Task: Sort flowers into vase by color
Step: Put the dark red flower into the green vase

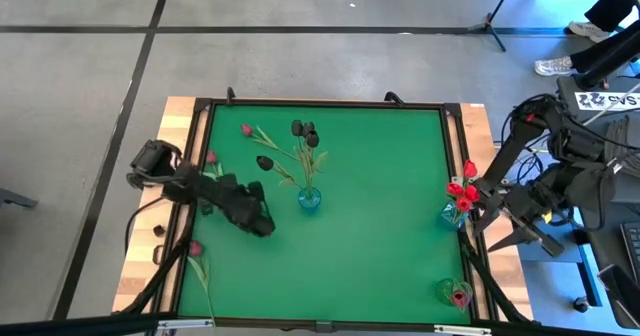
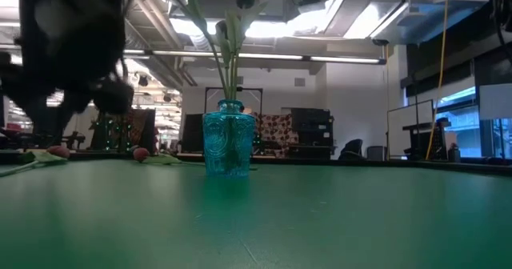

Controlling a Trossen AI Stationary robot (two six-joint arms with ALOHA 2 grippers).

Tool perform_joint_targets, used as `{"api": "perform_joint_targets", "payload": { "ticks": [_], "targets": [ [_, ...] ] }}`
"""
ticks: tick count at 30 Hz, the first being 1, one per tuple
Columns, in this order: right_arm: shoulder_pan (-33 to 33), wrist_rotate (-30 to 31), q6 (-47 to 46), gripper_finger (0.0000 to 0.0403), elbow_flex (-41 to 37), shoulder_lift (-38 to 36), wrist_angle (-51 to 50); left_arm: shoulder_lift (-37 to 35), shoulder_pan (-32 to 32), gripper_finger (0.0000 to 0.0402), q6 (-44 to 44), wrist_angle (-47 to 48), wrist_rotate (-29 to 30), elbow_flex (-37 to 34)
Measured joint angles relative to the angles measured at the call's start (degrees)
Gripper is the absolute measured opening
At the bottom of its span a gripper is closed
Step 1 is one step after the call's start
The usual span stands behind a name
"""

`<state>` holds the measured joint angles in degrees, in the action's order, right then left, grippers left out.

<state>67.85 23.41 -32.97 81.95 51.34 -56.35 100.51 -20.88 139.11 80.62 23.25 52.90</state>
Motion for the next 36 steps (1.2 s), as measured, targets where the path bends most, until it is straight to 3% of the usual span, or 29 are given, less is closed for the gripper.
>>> {"api": "perform_joint_targets", "payload": {
  "ticks": [5, 10, 21, 31, 36],
  "targets": [
    [0.02, -0.66, -1.46, 0.0172, -0.02, 1.83, -0.03, -0.35, 3.18, 0.0092, 3.57, -8.15, -0.25, -8.4],
    [0.01, -1.56, -1.49, 0.0172, -0.04, 3.81, -0.18, -5.11, 5.48, 0.0092, 4.63, -16.28, -0.19, -15.21],
    [0.0, -0.31, -1.38, 0.0172, -0.04, 5.68, -0.93, -14.52, 9.83, 0.0092, 4.39, -19.42, 1.67, -24.16],
    [0.0, 0.76, -1.05, 0.0172, -0.04, 5.72, -0.9, -14.71, 11.99, 0.009, 0.27, -19.85, 0.8, -24.57],
    [0.0, 1.06, -0.68, 0.0172, -0.04, 5.72, -0.89, -15.0, 10.49, 0.0048, -4.13, -21.19, 1.47, -24.03]
  ]
}}
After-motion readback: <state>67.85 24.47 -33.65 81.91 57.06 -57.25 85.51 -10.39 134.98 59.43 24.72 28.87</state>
